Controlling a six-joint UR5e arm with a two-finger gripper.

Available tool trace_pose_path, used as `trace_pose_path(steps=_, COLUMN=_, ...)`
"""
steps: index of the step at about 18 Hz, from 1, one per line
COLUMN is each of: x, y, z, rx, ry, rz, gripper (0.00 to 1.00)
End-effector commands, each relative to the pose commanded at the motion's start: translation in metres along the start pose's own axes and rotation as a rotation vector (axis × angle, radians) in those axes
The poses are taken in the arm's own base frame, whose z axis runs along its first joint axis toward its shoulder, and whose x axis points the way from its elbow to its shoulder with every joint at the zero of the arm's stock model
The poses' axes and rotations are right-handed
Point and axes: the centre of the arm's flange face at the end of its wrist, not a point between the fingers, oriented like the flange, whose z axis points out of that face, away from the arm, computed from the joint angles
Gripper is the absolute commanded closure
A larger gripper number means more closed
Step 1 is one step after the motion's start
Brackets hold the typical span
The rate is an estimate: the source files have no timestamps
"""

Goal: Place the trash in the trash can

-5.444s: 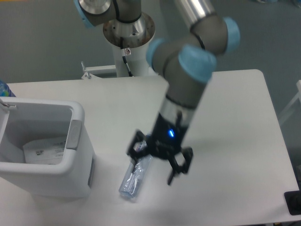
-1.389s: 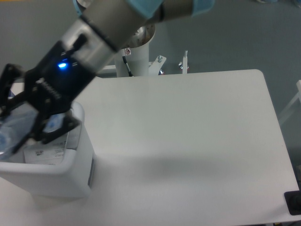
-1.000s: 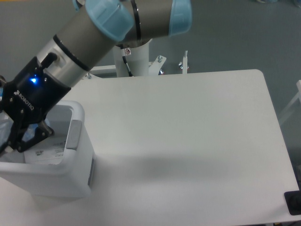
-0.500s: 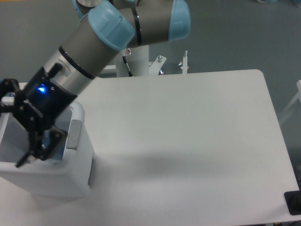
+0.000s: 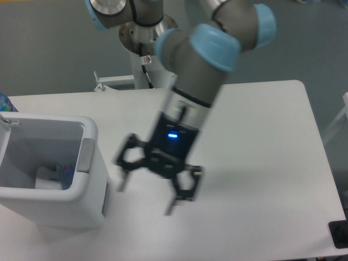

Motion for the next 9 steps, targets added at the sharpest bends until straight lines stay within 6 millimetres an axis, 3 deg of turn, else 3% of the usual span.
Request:
trace_pose_path(steps=4, x=-0.048, y=0.040, z=-0.019, rx=-0.055, ry=-0.081, rz=0.025, gripper=0.00)
trace_pose_path(steps=9, x=-0.083, y=0.081, z=-0.012, rx=-0.345, ry=-0.247, rz=0.096, gripper=0.00)
